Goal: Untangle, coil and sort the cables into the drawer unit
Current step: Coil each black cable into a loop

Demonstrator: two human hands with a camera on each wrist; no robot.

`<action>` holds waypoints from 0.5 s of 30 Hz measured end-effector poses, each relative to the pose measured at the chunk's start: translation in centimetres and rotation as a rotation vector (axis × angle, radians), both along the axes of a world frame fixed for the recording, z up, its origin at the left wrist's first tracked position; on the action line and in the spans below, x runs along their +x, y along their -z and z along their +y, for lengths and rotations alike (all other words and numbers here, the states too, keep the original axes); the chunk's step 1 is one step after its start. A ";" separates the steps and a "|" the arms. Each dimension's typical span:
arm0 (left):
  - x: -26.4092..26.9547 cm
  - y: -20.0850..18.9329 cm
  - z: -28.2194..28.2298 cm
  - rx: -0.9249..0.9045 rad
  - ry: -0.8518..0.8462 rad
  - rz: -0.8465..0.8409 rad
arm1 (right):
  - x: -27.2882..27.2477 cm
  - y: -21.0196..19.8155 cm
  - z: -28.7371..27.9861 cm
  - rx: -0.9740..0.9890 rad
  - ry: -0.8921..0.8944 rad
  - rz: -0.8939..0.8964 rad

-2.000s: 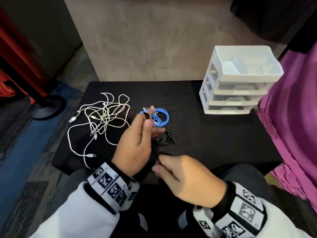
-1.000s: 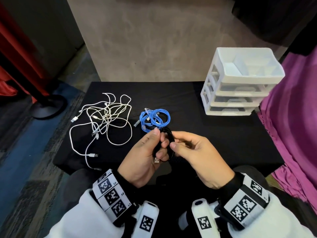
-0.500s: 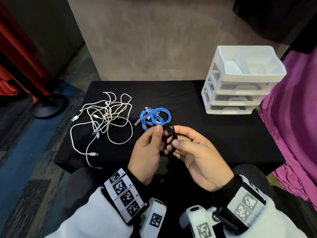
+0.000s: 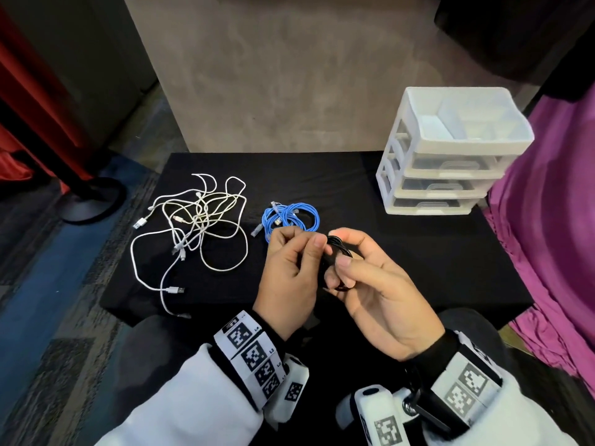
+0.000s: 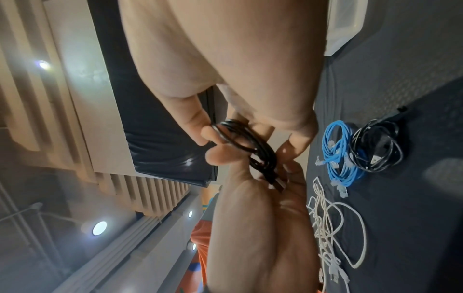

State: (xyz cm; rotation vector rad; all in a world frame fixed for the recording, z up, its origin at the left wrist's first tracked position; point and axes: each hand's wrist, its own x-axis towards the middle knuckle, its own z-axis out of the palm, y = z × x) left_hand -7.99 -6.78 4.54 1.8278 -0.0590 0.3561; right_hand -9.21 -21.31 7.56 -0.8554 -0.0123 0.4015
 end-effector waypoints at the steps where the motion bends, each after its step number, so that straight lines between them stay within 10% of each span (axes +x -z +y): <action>1: 0.0 0.1 0.1 0.001 0.004 0.035 | 0.0 0.0 0.0 -0.006 0.006 -0.006; 15: -1.8 -0.1 1.7 -0.530 0.028 0.433 | 0.7 3.2 -1.4 -0.801 0.124 -0.355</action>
